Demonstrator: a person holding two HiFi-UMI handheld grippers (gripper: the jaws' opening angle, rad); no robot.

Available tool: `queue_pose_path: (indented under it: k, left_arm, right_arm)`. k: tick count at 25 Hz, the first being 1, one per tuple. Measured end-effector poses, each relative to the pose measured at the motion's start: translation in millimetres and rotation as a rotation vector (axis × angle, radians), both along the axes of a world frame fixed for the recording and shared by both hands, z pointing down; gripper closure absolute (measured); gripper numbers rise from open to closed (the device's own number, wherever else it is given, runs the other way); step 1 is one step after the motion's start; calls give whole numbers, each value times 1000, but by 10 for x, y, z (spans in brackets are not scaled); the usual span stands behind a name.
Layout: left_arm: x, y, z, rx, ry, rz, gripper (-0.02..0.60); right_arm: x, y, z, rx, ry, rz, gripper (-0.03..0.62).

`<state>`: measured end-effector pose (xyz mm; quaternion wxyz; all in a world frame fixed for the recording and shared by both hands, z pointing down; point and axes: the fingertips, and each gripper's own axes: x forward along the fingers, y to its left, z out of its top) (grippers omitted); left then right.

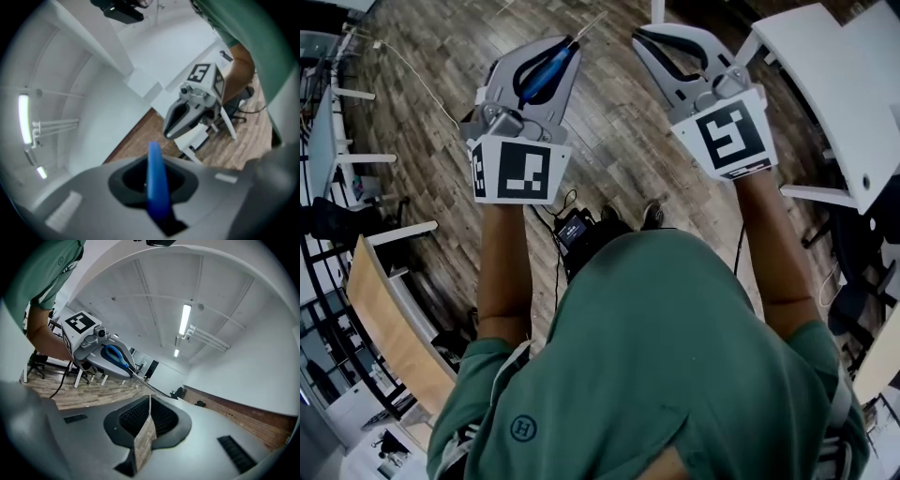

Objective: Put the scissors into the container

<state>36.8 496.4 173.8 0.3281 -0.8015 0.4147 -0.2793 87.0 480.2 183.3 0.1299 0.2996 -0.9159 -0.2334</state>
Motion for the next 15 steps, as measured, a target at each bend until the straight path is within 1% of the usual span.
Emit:
queue_pose_path:
  k: [5, 12, 15]
  left_arm:
    - [-52, -259, 41, -20, 7, -12, 548]
    - [-267, -718, 109, -27, 17, 14, 548]
    - [-416, -937, 94, -25, 25, 31, 548]
  right_arm:
    - [-37, -260, 47, -19, -1, -3, 586]
    - [-253, -716, 120, -30, 9, 27, 586]
    - [-400, -932, 112, -26, 31, 44, 586]
